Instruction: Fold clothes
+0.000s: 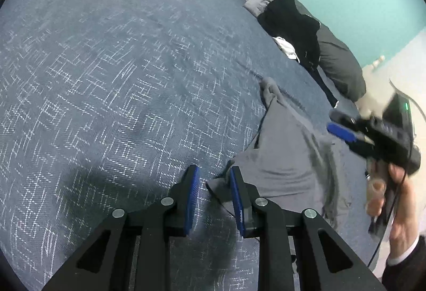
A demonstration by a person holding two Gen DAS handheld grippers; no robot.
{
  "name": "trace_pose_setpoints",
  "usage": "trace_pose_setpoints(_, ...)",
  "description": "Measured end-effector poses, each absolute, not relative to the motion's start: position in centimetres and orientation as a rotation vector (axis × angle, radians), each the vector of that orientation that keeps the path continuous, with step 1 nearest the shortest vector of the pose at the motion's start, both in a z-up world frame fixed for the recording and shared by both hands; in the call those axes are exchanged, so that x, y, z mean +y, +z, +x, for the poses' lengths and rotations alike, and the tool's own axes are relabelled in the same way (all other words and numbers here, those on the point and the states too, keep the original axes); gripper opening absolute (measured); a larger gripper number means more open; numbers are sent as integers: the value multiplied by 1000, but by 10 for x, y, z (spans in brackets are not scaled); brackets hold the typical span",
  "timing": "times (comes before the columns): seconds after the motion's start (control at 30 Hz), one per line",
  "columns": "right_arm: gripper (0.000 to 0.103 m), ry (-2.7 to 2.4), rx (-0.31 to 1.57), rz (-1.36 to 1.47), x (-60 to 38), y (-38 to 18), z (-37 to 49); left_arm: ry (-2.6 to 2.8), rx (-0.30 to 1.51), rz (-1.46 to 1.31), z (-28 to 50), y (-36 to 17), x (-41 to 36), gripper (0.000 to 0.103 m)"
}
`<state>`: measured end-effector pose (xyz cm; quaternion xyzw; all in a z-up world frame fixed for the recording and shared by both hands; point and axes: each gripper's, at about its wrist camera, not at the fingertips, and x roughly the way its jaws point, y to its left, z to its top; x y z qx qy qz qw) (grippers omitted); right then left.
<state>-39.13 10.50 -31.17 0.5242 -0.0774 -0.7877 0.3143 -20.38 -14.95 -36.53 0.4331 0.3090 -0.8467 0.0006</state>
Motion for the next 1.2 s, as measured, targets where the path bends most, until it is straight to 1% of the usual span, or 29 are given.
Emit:
trace_pose_setpoints(0.23,42,-2010,-76,1378,46,-317,-414,-2656,1014,1368,-202,-367,-155,25)
trace_pose_setpoints(0.43,42,-1974,13,1375,18,-321,-431,-2656,1011,1370,-202,-367,-154,25)
trace_pose_setpoints(0.67,42,-1922,188,1387,-10,-331,-434,-2661,1018,1374,-201,-366,-155,24)
trace_pose_setpoints(0.7,39,-1919,205,1390,-12,-333,-434,-2660,1025,1374,-201,-366,-156,24)
trace_pose_setpoints(0.73,35,-1913,207,1387,-13,-333,-434,-2661,1024,1374,-201,-366,-156,24)
trace_pose_setpoints(0.8,16,-1907,216,1374,-14,-333,-431,-2665,1021,1374,-201,-365,-156,24)
trace_pose_setpoints(0.83,13,-1905,216,1369,-13,-333,-430,-2667,1020,1375,-201,-365,-156,23)
trace_pose_setpoints(0.87,9,-1903,216,1363,-13,-332,-428,-2668,1018,1375,-201,-365,-156,18)
trace_pose_setpoints(0.9,6,-1902,216,1357,-13,-331,-427,-2671,1019,1376,-201,-365,-156,11)
trace_pose_setpoints(0.97,2,-1909,203,1346,-10,-329,-426,-2676,1013,1379,-201,-364,-154,4)
trace_pose_setpoints(1.0,2,-1909,186,1344,-9,-328,-426,-2680,1009,1379,-202,-364,-154,3)
trace_pose_setpoints(1.2,0,-1928,148,1308,-5,-318,-428,-2703,1000,1361,-202,-360,-152,3)
